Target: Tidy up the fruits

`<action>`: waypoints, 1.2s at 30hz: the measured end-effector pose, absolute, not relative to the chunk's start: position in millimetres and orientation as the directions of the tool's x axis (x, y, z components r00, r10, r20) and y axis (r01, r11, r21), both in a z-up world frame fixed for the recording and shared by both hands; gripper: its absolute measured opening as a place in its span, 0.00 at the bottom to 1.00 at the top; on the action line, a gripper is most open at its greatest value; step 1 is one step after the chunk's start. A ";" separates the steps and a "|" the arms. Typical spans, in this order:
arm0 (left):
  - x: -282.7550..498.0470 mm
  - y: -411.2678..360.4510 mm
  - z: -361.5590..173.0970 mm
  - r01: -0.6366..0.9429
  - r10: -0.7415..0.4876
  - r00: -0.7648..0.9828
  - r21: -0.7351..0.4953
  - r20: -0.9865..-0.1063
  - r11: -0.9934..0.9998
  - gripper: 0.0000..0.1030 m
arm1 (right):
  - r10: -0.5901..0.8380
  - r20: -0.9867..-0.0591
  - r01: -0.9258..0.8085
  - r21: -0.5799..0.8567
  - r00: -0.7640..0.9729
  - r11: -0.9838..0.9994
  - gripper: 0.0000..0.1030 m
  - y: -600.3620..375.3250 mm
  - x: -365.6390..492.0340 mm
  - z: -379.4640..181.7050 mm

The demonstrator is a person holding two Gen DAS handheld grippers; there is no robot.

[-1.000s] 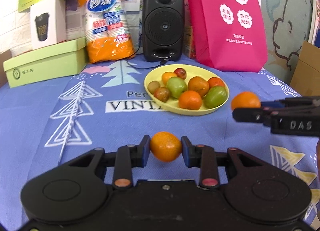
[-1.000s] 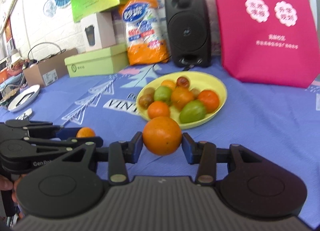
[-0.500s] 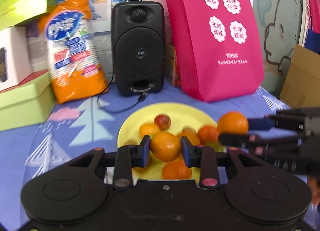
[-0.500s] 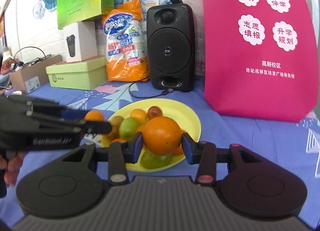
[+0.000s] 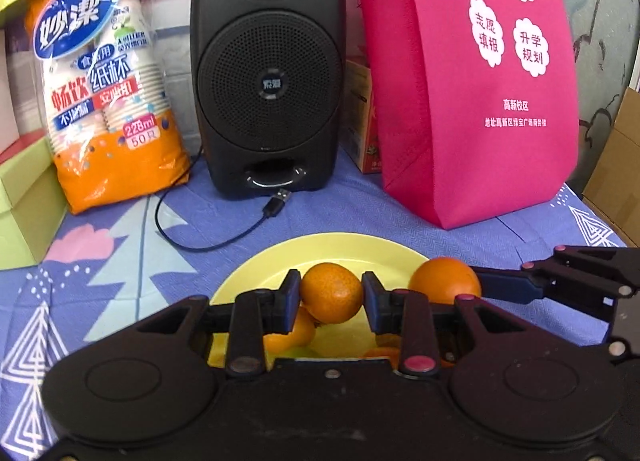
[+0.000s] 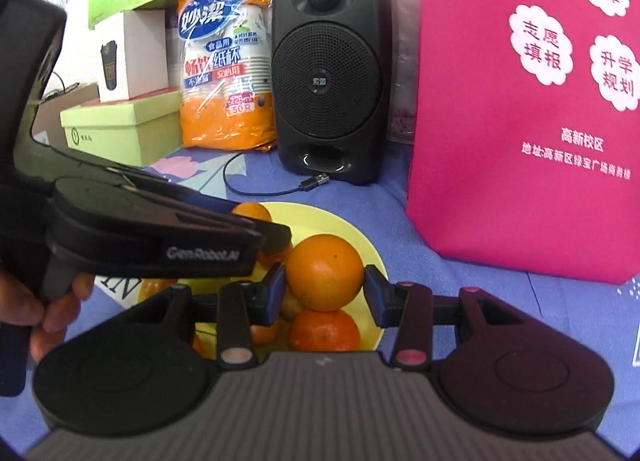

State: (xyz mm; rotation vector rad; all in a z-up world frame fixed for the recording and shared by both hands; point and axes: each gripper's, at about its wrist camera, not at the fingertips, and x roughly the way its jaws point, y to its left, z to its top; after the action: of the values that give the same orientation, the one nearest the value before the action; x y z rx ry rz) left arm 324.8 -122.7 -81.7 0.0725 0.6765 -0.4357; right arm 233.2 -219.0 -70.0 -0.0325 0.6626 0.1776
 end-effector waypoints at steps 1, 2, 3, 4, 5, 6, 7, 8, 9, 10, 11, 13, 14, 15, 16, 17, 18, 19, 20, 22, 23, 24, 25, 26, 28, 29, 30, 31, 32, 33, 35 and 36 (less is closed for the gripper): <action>324.9 -123.1 -82.5 0.414 -0.368 0.692 -0.076 -0.621 0.907 0.32 | 0.157 -0.616 -0.178 0.026 0.772 0.984 0.40 -217.7 234.6 -70.6; 324.7 -122.9 -83.0 0.414 -0.369 0.692 -0.077 -0.620 0.907 0.32 | 0.159 -0.615 -0.181 0.026 0.772 0.983 0.40 -217.5 235.2 -71.2; 324.9 -123.0 -82.8 0.414 -0.369 0.692 -0.078 -0.621 0.907 0.32 | 0.158 -0.614 -0.182 0.024 0.773 0.983 0.40 -217.3 235.3 -71.5; 326.0 -122.4 -82.7 0.412 -0.370 0.689 -0.083 -0.623 0.907 0.34 | 0.158 -0.613 -0.182 0.024 0.774 0.983 0.40 -217.3 235.0 -71.4; 324.9 -121.8 -82.2 0.411 -0.372 0.688 -0.088 -0.622 0.907 0.38 | 0.159 -0.612 -0.182 0.025 0.774 0.983 0.40 -217.4 234.6 -71.3; 323.6 -121.1 -81.1 0.409 -0.371 0.688 -0.090 -0.623 0.908 0.42 | 0.160 -0.610 -0.185 0.024 0.776 0.983 0.41 -217.4 233.7 -71.0; 322.2 -119.8 -80.4 0.403 -0.365 0.690 -0.088 -0.625 0.911 0.56 | 0.163 -0.610 -0.189 0.022 0.775 0.982 0.42 -217.3 232.7 -70.2; 318.7 -118.0 -78.5 0.390 -0.351 0.700 -0.078 -0.622 0.917 0.71 | 0.166 -0.610 -0.194 0.021 0.775 0.981 0.44 -217.5 231.2 -69.0; 314.5 -115.4 -76.4 0.385 -0.348 0.713 -0.075 -0.609 0.920 0.75 | 0.165 -0.607 -0.194 0.017 0.778 0.981 0.44 -217.6 229.0 -67.5; 310.2 -112.9 -74.4 0.383 -0.349 0.723 -0.074 -0.597 0.921 0.75 | 0.162 -0.603 -0.192 0.015 0.781 0.981 0.45 -218.1 226.1 -65.7; 306.3 -110.8 -72.7 0.385 -0.349 0.725 -0.071 -0.594 0.920 0.75 | 0.164 -0.600 -0.191 0.018 0.783 0.981 0.46 -218.9 223.2 -64.0; 296.8 -106.1 -70.0 0.380 -0.343 0.731 -0.065 -0.590 0.923 0.79 | 0.167 -0.593 -0.188 0.026 0.788 0.982 0.49 -220.9 215.3 -60.9; 291.4 -103.5 -68.3 0.371 -0.337 0.737 -0.066 -0.586 0.926 0.86 | 0.167 -0.588 -0.183 0.031 0.791 0.983 0.52 -222.1 210.7 -59.2; 285.1 -100.2 -66.8 0.361 -0.332 0.744 -0.069 -0.580 0.930 0.91 | 0.168 -0.584 -0.180 0.039 0.794 0.983 0.55 -223.1 205.6 -57.5; 278.2 -96.8 -65.3 0.353 -0.328 0.752 -0.071 -0.572 0.933 0.99 | 0.170 -0.579 -0.175 0.048 0.798 0.983 0.57 -224.1 200.1 -55.4; 270.1 -93.5 -62.7 0.342 -0.321 0.763 -0.071 -0.561 0.937 1.00 | 0.171 -0.571 -0.168 0.058 0.803 0.984 0.60 -224.8 193.7 -53.0; 262.2 -90.5 -60.1 0.331 -0.312 0.772 -0.069 -0.554 0.941 1.00 | 0.173 -0.563 -0.162 0.070 0.808 0.984 0.64 -225.2 186.8 -50.5; 254.8 -87.0 -57.6 0.323 -0.308 0.776 -0.073 -0.550 0.944 1.00 | 0.177 -0.554 -0.159 0.081 0.813 0.984 0.65 -225.7 179.7 -48.0; 247.5 -83.6 -55.5 0.315 -0.304 0.780 -0.077 -0.547 0.946 1.00 | 0.179 -0.545 -0.155 0.090 0.819 0.984 0.68 -225.2 172.0 -45.6; 232.3 -77.2 -51.9 0.291 -0.286 0.789 -0.079 -0.544 0.953 1.00 | 0.181 -0.527 -0.147 0.105 0.830 0.983 0.75 -223.7 156.2 -41.6; 225.4 -73.0 -50.1 0.282 -0.282 0.790 -0.086 -0.544 0.956 1.00 | 0.183 -0.520 -0.147 0.111 0.834 0.983 0.77 -222.0 148.9 -39.7; 219.5 -69.7 -49.4 0.275 -0.280 0.788 -0.094 -0.548 0.957 1.00 | 0.188 -0.515 -0.149 0.117 0.837 0.982 0.77 -219.8 141.7 -38.1; 213.1 -66.3 -48.7 0.264 -0.275 0.787 -0.102 -0.552 0.959 1.00 | 0.193 -0.510 -0.152 0.121 0.838 0.981 0.77 -217.5 134.6 -36.3; 206.3 -62.7 -48.1 0.256 -0.273 0.788 -0.110 -0.552 0.961 1.00 | 0.197 -0.505 -0.155 0.124 0.840 0.980 0.77 -215.0 127.6 -34.8; 192.8 -56.8 -47.3 0.241 -0.264 0.794 -0.116 -0.548 0.964 1.00 | 0.200 -0.497 -0.155 0.132 0.844 0.979 0.78 -210.6 114.5 -31.7; 186.0 -54.3 -46.4 0.234 -0.257 0.799 -0.112 -0.544 0.966 1.00 | 0.201 -0.494 -0.155 0.132 0.846 0.979 0.79 -208.6 108.7 -30.3; 179.6 -52.9 -45.9 0.227 -0.247 0.802 -0.105 -0.543 0.968 1.00 | 0.199 -0.490 -0.155 0.130 0.848 0.979 0.81 -206.5 103.0 -28.9; 173.6 -51.1 -45.8 0.220 -0.237 0.805 -0.098 -0.544 0.971 1.00 | 0.197 -0.487 -0.155 0.126 0.851 0.980 0.83 -204.3 97.5 -27.4; 167.2 -49.5 -45.6 0.212 -0.227 0.808 -0.090 -0.543 0.973 1.00 | 0.195 -0.486 -0.154 0.122 0.852 0.980 0.85 -202.7 92.7 -26.0; 161.1 -48.1 -45.3 0.203 -0.215 0.812 -0.083 -0.542 0.976 1.00 | 0.193 -0.485 -0.153 0.121 0.853 0.981 0.86 -201.4 88.0 -24.8; 149.0 -43.9 -44.8 0.188 -0.199 0.820 -0.076 -0.537 0.979 1.00 | 0.187 -0.487 -0.148 0.117 0.853 0.982 0.86 -198.6 78.6 -23.3; 143.7 -42.5 -44.8 0.180 -0.190 0.821 -0.072 -0.539 0.981 1.00 | 0.185 -0.491 -0.149 0.113 0.851 0.982 0.86 -197.4 74.6 -22.7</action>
State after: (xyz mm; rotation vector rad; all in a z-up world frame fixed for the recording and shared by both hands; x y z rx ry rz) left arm 143.7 -42.5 -44.8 -0.0182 0.5753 -0.1968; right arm 74.6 -197.4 -22.7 0.0717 0.5238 0.1761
